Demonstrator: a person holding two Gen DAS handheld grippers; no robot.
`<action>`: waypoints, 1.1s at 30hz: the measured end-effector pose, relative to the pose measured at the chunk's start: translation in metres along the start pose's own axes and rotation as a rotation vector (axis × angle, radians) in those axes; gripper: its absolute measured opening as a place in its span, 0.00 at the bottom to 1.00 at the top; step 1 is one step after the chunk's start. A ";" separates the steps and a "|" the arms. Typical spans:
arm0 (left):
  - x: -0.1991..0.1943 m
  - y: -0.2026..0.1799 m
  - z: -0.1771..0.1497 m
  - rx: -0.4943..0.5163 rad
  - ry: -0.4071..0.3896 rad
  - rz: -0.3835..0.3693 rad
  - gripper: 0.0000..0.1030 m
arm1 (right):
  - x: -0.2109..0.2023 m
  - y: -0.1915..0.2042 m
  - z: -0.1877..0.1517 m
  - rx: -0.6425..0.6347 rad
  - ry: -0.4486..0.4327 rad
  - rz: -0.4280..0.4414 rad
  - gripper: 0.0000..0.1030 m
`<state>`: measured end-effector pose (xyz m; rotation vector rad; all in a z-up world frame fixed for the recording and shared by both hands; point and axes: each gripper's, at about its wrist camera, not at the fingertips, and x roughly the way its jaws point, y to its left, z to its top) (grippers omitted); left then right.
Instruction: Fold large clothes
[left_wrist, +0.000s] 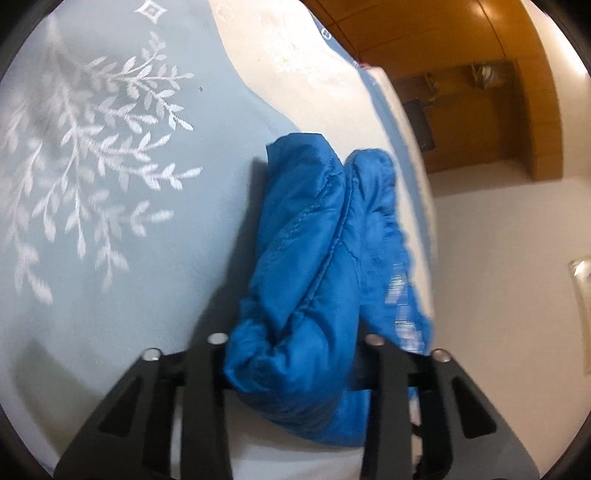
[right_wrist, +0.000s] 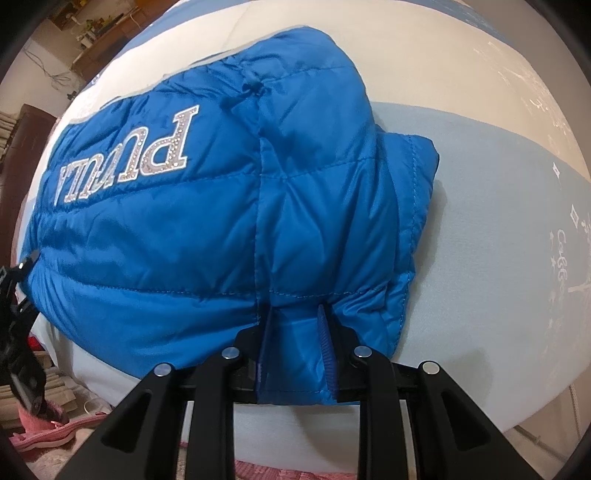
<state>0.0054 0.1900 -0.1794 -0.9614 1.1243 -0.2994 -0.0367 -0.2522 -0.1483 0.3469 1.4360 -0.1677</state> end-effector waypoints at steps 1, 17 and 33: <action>-0.006 -0.001 -0.002 0.008 -0.002 -0.008 0.27 | 0.000 0.000 0.000 0.004 -0.001 0.000 0.24; 0.025 0.027 -0.002 0.084 0.069 0.038 0.32 | -0.001 -0.002 -0.004 0.037 -0.036 0.023 0.24; 0.004 -0.064 -0.023 0.272 -0.019 0.191 0.28 | -0.052 -0.038 -0.008 0.036 -0.096 0.124 0.36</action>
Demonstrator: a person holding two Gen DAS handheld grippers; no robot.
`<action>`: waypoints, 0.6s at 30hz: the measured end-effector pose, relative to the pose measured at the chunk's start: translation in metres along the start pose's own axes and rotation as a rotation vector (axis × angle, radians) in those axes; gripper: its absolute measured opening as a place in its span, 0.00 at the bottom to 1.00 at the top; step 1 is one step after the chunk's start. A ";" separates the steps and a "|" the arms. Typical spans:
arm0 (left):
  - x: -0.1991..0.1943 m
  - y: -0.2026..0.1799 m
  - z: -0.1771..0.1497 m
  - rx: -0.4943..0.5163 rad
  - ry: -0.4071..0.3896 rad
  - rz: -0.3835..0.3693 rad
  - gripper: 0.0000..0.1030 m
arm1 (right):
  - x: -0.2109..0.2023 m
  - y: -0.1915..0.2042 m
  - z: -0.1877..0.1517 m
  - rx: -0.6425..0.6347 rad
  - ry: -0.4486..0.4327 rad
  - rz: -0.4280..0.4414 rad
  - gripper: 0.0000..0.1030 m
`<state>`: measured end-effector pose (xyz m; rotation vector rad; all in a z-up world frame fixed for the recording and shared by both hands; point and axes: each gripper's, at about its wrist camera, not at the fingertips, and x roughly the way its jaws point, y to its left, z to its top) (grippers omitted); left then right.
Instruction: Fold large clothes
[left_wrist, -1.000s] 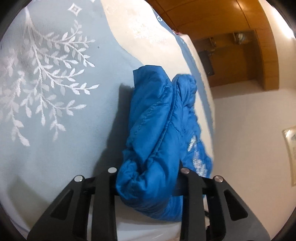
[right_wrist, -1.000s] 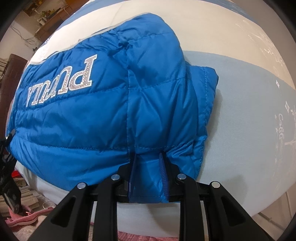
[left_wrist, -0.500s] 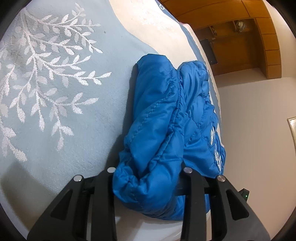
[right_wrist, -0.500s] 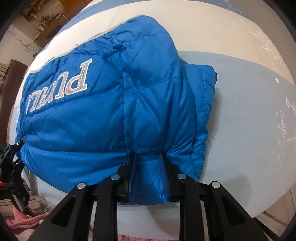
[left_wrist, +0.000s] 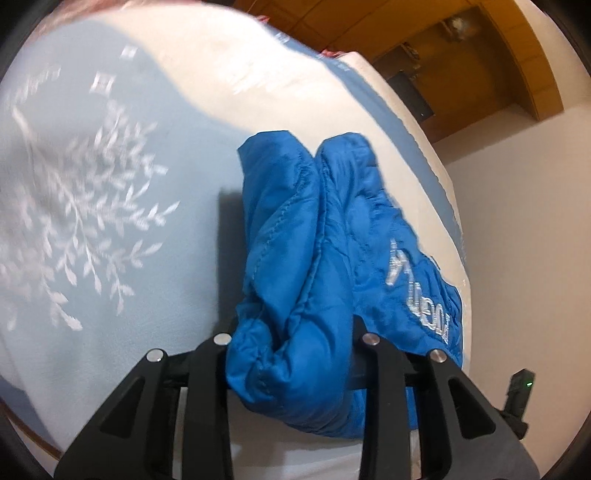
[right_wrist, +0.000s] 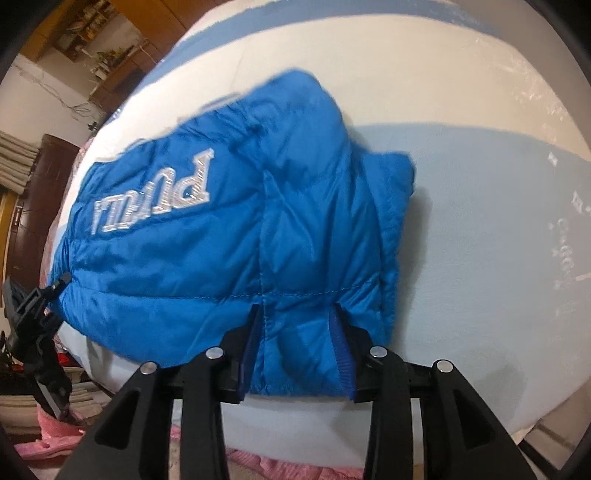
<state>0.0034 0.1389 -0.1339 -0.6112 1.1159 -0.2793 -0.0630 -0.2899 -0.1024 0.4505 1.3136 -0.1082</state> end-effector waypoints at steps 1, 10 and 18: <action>-0.005 -0.010 0.000 0.023 -0.010 0.012 0.28 | -0.009 -0.002 0.001 0.000 -0.007 -0.003 0.36; -0.026 -0.122 -0.004 0.248 -0.080 0.114 0.28 | -0.052 -0.006 -0.001 -0.030 -0.055 -0.052 0.36; -0.017 -0.231 -0.034 0.480 -0.023 0.037 0.28 | -0.079 0.001 0.009 -0.047 -0.098 -0.037 0.36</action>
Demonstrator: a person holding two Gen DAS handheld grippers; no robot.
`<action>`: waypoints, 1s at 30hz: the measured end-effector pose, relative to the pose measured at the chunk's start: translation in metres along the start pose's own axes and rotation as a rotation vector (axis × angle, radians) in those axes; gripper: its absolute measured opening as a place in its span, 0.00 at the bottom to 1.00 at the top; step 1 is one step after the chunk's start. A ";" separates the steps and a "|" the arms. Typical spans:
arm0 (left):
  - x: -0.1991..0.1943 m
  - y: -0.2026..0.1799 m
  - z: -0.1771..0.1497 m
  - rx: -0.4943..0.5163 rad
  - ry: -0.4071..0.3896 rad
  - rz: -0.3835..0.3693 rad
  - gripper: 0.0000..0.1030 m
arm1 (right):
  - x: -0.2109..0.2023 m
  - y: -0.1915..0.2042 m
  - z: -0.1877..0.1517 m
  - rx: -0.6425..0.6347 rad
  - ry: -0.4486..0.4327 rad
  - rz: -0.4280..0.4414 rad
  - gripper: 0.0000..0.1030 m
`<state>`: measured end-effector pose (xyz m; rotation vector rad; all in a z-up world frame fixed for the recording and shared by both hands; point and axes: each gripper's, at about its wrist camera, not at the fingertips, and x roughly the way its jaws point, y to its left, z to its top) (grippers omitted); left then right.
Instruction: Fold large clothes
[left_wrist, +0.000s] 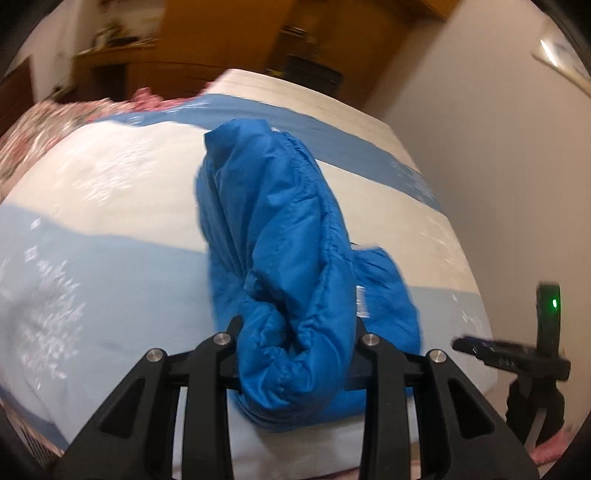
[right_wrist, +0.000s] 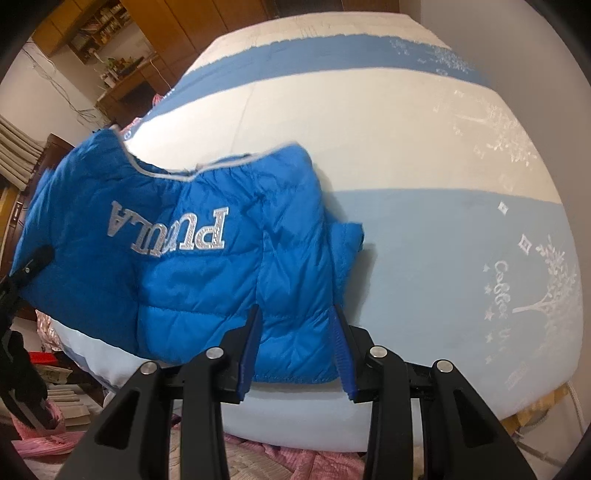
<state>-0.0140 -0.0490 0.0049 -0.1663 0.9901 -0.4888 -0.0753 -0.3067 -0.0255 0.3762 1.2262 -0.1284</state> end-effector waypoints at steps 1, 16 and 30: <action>0.006 -0.013 0.001 0.027 0.012 -0.009 0.28 | -0.002 -0.001 0.001 0.000 -0.003 0.003 0.36; 0.103 -0.070 -0.016 0.164 0.215 -0.012 0.31 | 0.001 -0.029 0.006 0.010 0.008 0.036 0.36; 0.147 -0.053 -0.048 0.158 0.275 -0.037 0.38 | 0.013 -0.037 0.007 0.002 0.027 0.055 0.36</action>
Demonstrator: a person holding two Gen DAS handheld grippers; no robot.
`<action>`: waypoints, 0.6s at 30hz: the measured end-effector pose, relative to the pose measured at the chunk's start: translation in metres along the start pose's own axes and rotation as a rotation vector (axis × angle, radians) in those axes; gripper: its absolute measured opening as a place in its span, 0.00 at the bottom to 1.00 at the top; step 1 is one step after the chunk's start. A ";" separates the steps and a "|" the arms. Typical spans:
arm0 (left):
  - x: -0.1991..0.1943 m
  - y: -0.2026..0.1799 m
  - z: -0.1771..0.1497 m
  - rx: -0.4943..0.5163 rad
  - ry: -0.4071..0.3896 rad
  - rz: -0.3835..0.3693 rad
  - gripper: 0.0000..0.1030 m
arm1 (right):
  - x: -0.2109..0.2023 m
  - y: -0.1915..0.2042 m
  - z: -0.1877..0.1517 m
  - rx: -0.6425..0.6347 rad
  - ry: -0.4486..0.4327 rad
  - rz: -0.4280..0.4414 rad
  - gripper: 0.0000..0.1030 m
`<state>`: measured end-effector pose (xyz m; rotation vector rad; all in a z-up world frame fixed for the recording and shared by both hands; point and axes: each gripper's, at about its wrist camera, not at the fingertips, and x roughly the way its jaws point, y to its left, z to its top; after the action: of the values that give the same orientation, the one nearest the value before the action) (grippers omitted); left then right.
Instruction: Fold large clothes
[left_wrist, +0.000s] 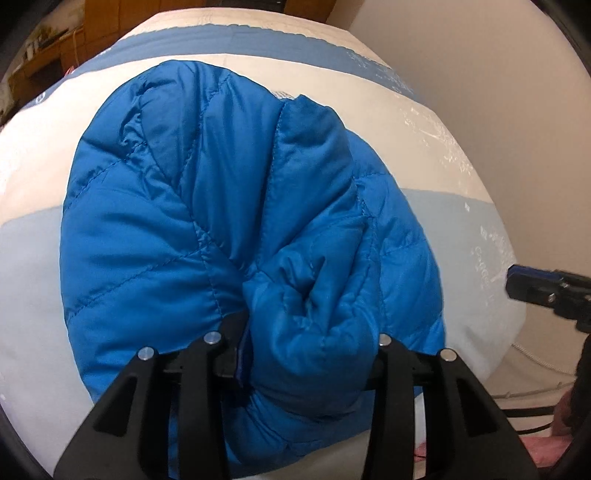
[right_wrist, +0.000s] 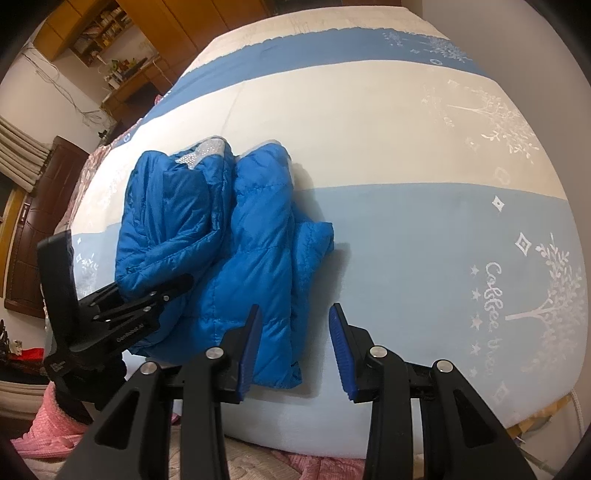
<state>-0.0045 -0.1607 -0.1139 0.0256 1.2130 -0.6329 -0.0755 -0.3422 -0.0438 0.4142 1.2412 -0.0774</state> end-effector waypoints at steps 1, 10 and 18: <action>-0.004 0.000 0.000 0.003 0.002 -0.015 0.41 | -0.001 0.002 0.002 -0.008 -0.005 0.002 0.36; -0.070 0.004 -0.009 -0.026 -0.015 -0.122 0.50 | -0.003 0.032 0.013 -0.055 -0.018 0.034 0.39; -0.116 0.032 0.005 -0.076 -0.108 0.082 0.54 | -0.003 0.067 0.023 -0.075 -0.038 0.066 0.56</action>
<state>-0.0091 -0.0847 -0.0205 -0.0225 1.1251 -0.5097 -0.0374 -0.2886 -0.0176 0.3869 1.1885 0.0173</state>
